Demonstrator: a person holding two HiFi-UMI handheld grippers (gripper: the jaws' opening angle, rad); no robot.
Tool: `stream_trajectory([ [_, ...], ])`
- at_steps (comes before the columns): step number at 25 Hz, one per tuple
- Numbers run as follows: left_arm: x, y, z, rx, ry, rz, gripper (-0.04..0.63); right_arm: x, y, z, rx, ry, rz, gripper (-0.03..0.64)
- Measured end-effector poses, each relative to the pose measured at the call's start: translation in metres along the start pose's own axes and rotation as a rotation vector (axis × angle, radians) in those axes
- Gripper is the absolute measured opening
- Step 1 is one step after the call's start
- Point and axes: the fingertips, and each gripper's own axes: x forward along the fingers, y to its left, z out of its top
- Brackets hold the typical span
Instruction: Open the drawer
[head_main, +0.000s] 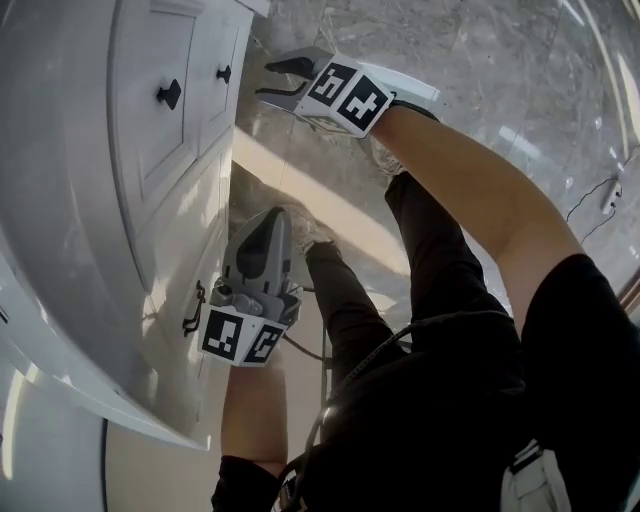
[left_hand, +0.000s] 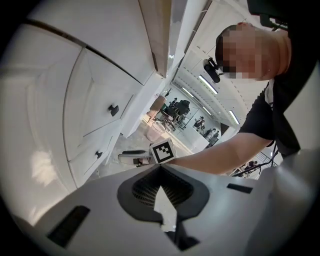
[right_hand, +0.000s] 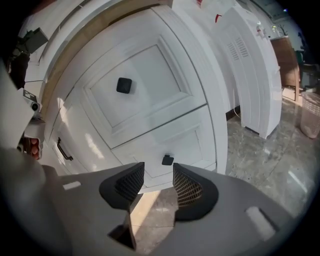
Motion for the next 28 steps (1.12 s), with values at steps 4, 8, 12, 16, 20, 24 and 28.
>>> stream_trajectory([
  [4, 0.009, 0.016, -0.009, 0.03, 0.005, 0.04, -0.009, 0.023, -0.011, -0.012, 0.017, -0.006, 0.008, 0.156],
  [8, 0.016, 0.027, -0.017, 0.024, 0.005, 0.061, -0.009, 0.044, -0.021, -0.015, 0.045, -0.024, 0.014, 0.158],
  [12, 0.023, 0.03, -0.026, 0.019, 0.017, 0.054, -0.009, 0.062, -0.027, -0.014, 0.106, -0.043, 0.028, 0.158],
  [16, 0.026, 0.035, -0.024, 0.013, 0.014, 0.051, -0.009, 0.08, -0.03, -0.015, 0.143, -0.043, 0.051, 0.158],
  [20, 0.028, 0.037, -0.021, 0.014, 0.005, 0.042, -0.009, 0.094, -0.033, -0.019, 0.168, -0.041, 0.075, 0.158],
  [24, 0.028, 0.037, -0.02, 0.015, 0.004, 0.032, -0.009, 0.102, -0.034, -0.021, 0.135, -0.019, 0.077, 0.158],
  [28, 0.026, 0.04, -0.019, 0.004, 0.003, 0.027, -0.009, 0.106, -0.031, -0.02, 0.126, -0.021, 0.09, 0.158],
])
